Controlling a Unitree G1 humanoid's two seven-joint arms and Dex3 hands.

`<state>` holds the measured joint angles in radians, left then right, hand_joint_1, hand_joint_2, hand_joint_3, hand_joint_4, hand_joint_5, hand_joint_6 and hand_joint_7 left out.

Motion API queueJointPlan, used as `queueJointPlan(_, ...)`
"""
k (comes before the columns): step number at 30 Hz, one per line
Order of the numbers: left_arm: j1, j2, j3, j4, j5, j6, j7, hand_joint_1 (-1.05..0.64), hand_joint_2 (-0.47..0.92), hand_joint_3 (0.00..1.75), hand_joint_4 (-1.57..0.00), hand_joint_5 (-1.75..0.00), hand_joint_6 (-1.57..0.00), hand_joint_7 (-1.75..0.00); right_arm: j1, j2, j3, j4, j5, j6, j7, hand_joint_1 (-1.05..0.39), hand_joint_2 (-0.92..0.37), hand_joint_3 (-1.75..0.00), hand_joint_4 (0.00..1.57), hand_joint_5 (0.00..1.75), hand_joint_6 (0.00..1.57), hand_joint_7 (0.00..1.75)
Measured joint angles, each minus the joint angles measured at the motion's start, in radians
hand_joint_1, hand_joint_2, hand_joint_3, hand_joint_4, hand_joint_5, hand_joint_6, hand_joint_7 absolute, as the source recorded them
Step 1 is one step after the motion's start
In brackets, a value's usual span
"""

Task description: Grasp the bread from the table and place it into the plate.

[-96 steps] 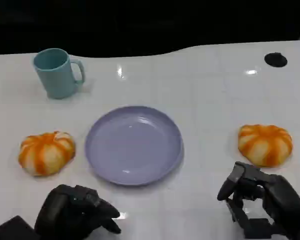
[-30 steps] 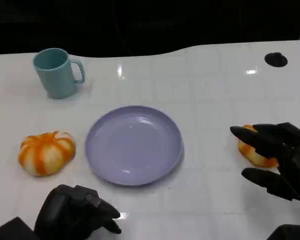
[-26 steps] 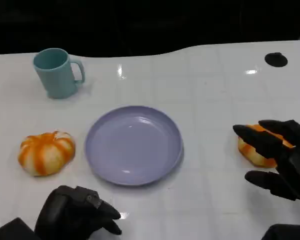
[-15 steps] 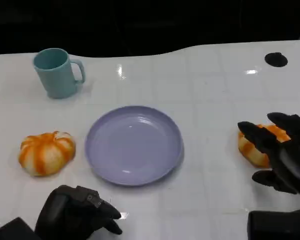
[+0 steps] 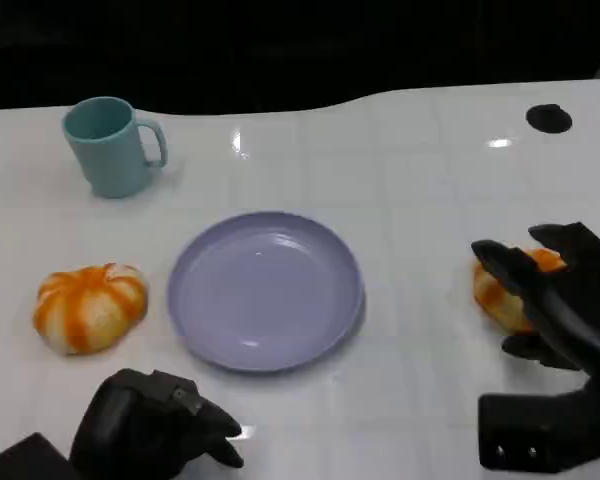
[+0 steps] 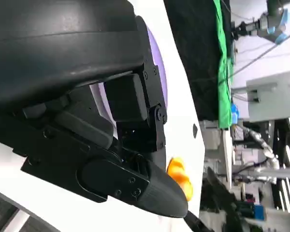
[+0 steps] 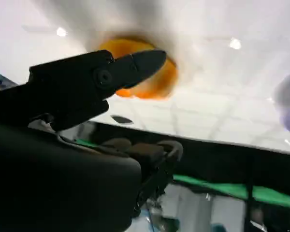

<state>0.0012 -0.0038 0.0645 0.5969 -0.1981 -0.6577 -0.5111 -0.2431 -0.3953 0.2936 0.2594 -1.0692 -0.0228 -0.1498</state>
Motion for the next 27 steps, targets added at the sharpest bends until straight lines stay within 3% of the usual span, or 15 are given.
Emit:
queueJointPlan(4, 0.001, -0.001, 0.000, 0.000, 0.000, 0.000, 0.000, -1.05, 0.91, 0.00, -1.44, -0.65, -1.57, -0.22, -0.087, 0.013, 0.055, 0.148, -0.008, 0.053, -0.024, -0.47, -0.83, 0.00, 0.20, 0.31, 0.40, 0.00)
queueJointPlan(13, 0.004, -0.001, 0.000, -0.006, -0.002, 0.001, 0.000, -1.05, 0.91, 0.00, -1.45, -0.65, -1.57, -0.23, -0.179, 0.038, 0.128, 0.315, 0.017, 0.109, -0.043, -0.45, -0.83, 0.00, 0.33, 0.18, 0.44, 0.02)
queueJointPlan(14, 0.004, -0.001, 0.000, -0.006, -0.002, 0.001, 0.000, -1.05, 0.91, 0.00, -1.45, -0.65, -1.57, -0.23, -0.184, 0.038, 0.136, 0.328, 0.022, 0.111, -0.049, -0.44, -0.84, 0.00, 0.39, 0.18, 0.47, 0.02)
queueJointPlan(16, 0.006, -0.001, 0.000, -0.006, -0.002, 0.001, 0.000, -1.05, 0.91, 0.00, -1.44, -0.65, -1.57, -0.23, -0.195, 0.038, 0.143, 0.352, 0.042, 0.100, -0.072, -0.31, -0.84, 0.00, 0.75, 0.17, 0.69, 0.05)
queueJointPlan(18, 0.010, -0.001, 0.000, -0.006, -0.002, 0.001, 0.000, -1.05, 0.91, 0.00, -1.44, -0.65, -1.57, -0.23, -0.203, 0.036, 0.141, 0.374, 0.081, 0.063, -0.095, -0.19, -0.85, 0.00, 1.10, 0.30, 0.94, 0.10)
queueJointPlan(19, 0.012, -0.001, 0.000, -0.007, -0.002, 0.001, 0.000, -1.05, 0.91, 0.00, -1.45, -0.65, -1.57, -0.23, -0.204, 0.035, 0.138, 0.385, 0.105, 0.032, -0.115, -0.13, -0.85, 0.00, 1.18, 0.52, 1.11, 0.09)
queueJointPlan(21, 0.016, -0.001, 0.000, -0.008, -0.002, 0.001, 0.000, -1.05, 0.91, 0.00, -1.44, -0.65, -1.57, -0.23, -0.205, 0.032, 0.124, 0.401, 0.155, -0.034, -0.161, -0.06, -0.84, 0.00, 1.04, 1.21, 1.32, 0.09)
queueJointPlan(22, 0.016, -0.001, 0.000, -0.009, -0.002, 0.001, 0.000, -1.05, 0.91, 0.00, -1.44, -0.65, -1.57, -0.23, -0.205, 0.028, 0.116, 0.409, 0.175, -0.070, -0.184, -0.04, -0.85, 0.00, 0.98, 1.44, 1.39, 0.10)
queueJointPlan(23, 0.016, -0.001, 0.000, -0.010, -0.002, 0.001, 0.000, -1.05, 0.91, 0.00, -1.44, -0.65, -1.57, -0.23, -0.206, 0.024, 0.112, 0.418, 0.190, -0.103, -0.205, -0.03, -0.86, -0.01, 0.92, 1.59, 1.36, 0.26)
queueJointPlan(25, 0.016, 0.000, 0.000, -0.011, -0.002, 0.001, 0.000, -1.05, 0.91, 0.00, -1.44, -0.65, -1.57, -0.23, -0.206, 0.019, 0.111, 0.435, 0.205, -0.153, -0.247, 0.00, -0.86, -0.01, 0.87, 1.71, 1.05, 0.97)
queueJointPlan(27, 0.016, 0.000, 0.000, -0.012, -0.001, 0.001, 0.000, -1.05, 0.91, 0.00, -1.45, -0.65, -1.57, -0.23, -0.206, 0.018, 0.111, 0.450, 0.214, -0.190, -0.286, 0.01, -0.85, 0.00, 0.87, 1.74, 0.97, 1.15)
